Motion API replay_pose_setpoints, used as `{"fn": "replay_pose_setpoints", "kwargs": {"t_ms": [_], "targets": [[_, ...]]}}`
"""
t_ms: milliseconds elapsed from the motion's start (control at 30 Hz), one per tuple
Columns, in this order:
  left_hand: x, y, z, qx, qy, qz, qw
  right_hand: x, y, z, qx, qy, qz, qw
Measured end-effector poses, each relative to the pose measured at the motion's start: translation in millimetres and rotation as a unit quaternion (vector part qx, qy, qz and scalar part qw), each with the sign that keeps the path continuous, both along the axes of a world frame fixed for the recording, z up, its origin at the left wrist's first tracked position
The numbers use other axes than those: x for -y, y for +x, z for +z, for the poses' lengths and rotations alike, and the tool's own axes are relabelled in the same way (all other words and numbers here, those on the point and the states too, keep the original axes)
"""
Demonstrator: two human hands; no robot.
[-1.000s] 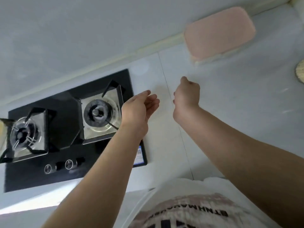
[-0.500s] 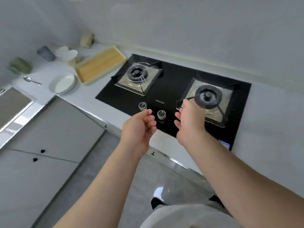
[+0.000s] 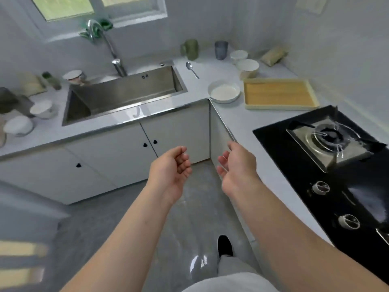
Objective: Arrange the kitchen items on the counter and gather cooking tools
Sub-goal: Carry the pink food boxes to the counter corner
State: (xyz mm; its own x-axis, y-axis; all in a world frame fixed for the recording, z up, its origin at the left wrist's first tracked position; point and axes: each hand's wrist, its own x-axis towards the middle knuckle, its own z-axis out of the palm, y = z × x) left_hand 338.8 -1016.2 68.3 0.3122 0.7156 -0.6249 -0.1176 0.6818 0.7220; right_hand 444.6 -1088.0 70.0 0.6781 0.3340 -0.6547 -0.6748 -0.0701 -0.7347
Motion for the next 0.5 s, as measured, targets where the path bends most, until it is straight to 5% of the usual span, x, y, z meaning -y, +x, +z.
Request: {"fn": "replay_pose_setpoints", "kwargs": {"t_ms": [500], "targets": [[-253,-88,26,-0.010,0.009,0.308,0.951,-319,-57,11,-0.050,0.014,0.324,0.945]]}}
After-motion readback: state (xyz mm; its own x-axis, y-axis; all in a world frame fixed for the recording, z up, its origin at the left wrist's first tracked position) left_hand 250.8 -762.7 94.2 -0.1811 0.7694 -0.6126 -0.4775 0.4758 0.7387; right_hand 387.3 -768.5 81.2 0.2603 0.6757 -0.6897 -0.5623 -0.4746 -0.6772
